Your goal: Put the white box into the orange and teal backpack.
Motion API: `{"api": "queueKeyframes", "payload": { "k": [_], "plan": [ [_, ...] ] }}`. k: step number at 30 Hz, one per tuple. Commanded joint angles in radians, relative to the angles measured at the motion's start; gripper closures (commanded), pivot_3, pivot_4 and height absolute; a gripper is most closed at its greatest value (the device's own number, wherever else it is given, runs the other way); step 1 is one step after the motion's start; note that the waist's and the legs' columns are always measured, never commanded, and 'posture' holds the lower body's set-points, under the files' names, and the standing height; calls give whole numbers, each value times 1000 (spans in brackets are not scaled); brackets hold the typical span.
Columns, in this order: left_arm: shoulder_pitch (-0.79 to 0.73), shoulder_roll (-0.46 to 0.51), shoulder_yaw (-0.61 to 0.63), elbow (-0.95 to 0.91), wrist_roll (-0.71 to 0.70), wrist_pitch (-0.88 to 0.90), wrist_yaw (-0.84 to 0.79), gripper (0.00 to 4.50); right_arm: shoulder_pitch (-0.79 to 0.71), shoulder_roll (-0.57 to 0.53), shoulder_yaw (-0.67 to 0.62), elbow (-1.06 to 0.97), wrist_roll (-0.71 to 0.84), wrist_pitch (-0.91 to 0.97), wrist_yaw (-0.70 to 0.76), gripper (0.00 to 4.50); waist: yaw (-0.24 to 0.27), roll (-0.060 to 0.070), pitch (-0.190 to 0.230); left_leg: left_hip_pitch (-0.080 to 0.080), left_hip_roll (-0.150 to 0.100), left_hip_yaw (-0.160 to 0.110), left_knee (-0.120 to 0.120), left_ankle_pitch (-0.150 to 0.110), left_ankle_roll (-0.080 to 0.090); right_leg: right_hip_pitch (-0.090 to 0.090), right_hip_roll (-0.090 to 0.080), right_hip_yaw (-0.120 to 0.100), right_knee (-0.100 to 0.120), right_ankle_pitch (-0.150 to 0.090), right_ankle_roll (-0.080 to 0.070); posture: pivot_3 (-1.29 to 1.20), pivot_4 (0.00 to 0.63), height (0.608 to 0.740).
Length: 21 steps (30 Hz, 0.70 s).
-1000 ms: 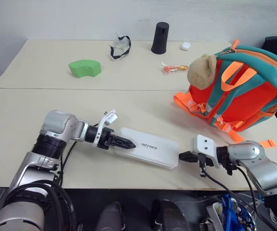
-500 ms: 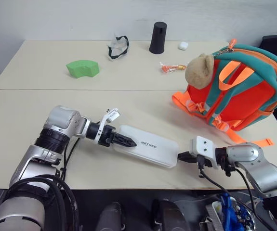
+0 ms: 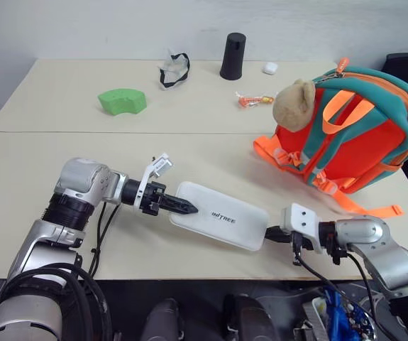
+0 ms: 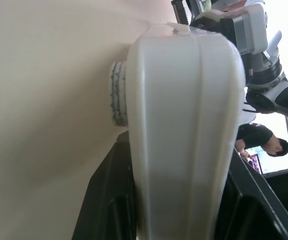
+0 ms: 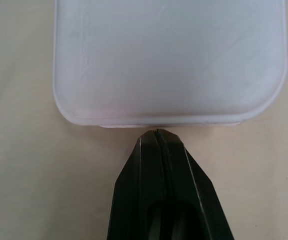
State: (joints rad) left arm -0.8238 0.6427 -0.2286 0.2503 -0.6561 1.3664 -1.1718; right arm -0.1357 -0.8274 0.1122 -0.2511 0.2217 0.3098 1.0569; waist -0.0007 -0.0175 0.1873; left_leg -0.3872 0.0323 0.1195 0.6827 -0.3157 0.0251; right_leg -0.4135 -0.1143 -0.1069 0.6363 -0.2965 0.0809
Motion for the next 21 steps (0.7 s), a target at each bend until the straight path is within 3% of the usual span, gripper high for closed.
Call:
{"api": "queueKeyframes", "payload": {
  "k": [1,10,18,21],
  "plan": [
    [40,17,41,-110,-17,-52,8,3219,19,3,-72,-43,63,44,-15,4500,0,0,0,0,0,0,0,0,0,0,-1,0,0,0,0,0,150,740],
    [100,14,92,-157,-10,-151,47,3219,96,-48,-204,-77,128,83,-7,4500,5,0,0,0,-1,0,0,0,0,0,0,0,-1,0,0,0,150,740],
    [139,31,373,-285,-186,-105,74,3219,112,-65,-506,-57,331,252,-44,4500,1,0,0,0,1,0,0,0,0,0,-1,0,-1,0,0,0,150,740],
    [159,42,487,-351,-268,-62,115,3220,80,-54,-594,-23,422,340,-79,3929,-1,0,0,0,1,0,0,0,0,0,-1,0,-1,0,0,0,150,740]
  ]
}}
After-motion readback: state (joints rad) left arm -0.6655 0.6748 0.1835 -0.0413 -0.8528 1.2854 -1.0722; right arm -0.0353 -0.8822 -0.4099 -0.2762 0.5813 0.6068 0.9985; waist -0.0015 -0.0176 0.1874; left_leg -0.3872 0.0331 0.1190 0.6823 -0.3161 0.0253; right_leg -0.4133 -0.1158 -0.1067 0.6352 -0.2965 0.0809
